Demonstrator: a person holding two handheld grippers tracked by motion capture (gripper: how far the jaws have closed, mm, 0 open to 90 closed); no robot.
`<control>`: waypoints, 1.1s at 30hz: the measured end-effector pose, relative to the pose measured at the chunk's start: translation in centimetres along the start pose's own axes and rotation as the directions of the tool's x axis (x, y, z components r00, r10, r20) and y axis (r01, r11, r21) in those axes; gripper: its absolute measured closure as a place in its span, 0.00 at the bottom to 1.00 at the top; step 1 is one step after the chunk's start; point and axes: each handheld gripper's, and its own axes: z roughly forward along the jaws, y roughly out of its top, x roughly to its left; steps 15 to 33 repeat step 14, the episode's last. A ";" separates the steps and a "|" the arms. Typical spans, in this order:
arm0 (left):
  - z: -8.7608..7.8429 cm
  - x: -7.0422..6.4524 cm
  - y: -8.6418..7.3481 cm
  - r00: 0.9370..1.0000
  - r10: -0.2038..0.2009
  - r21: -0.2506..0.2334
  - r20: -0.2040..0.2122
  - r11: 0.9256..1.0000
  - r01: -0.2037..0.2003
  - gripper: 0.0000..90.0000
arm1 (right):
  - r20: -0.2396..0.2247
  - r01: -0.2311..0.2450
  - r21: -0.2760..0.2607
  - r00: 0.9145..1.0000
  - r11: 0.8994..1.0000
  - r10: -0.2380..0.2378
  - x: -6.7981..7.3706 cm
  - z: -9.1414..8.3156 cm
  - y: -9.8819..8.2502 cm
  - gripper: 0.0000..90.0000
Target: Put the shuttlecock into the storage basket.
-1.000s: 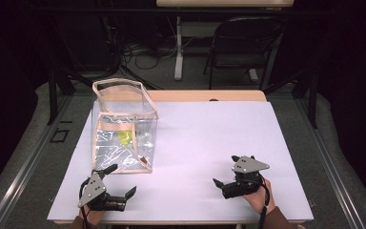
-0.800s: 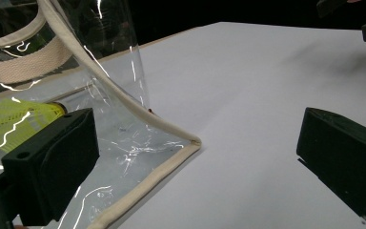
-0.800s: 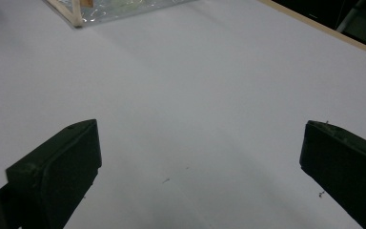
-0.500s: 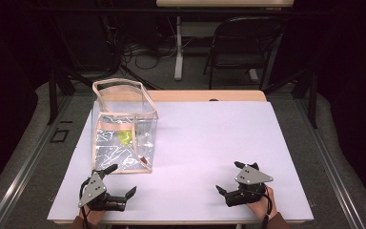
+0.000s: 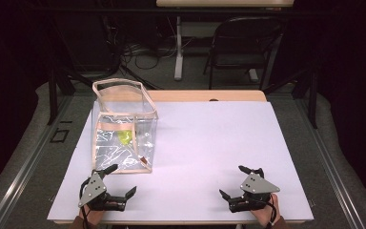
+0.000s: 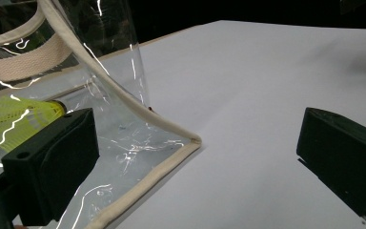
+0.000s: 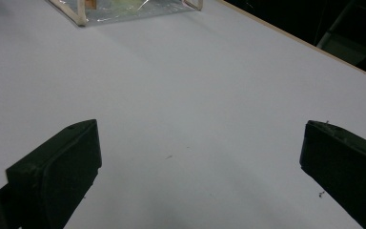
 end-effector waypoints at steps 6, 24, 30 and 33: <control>0.0 0.0 0.0 1.000 -0.002 -0.001 -0.001 1.000 0.002 0.00 | 0.006 0.002 -0.021 1.000 1.000 -0.002 0.0 -0.5 -0.2 0.00; 0.1 0.0 0.0 1.000 0.000 0.002 0.000 1.000 0.000 0.00 | 0.007 0.005 -0.038 1.000 0.999 -0.004 0.1 -0.8 -0.4 0.00; 0.1 0.0 0.0 1.000 0.000 0.002 0.000 1.000 0.000 0.00 | 0.007 0.005 -0.038 1.000 0.999 -0.004 0.1 -0.8 -0.4 0.00; 0.1 0.0 0.0 1.000 0.000 0.002 0.000 1.000 0.000 0.00 | 0.007 0.005 -0.038 1.000 0.999 -0.004 0.1 -0.8 -0.4 0.00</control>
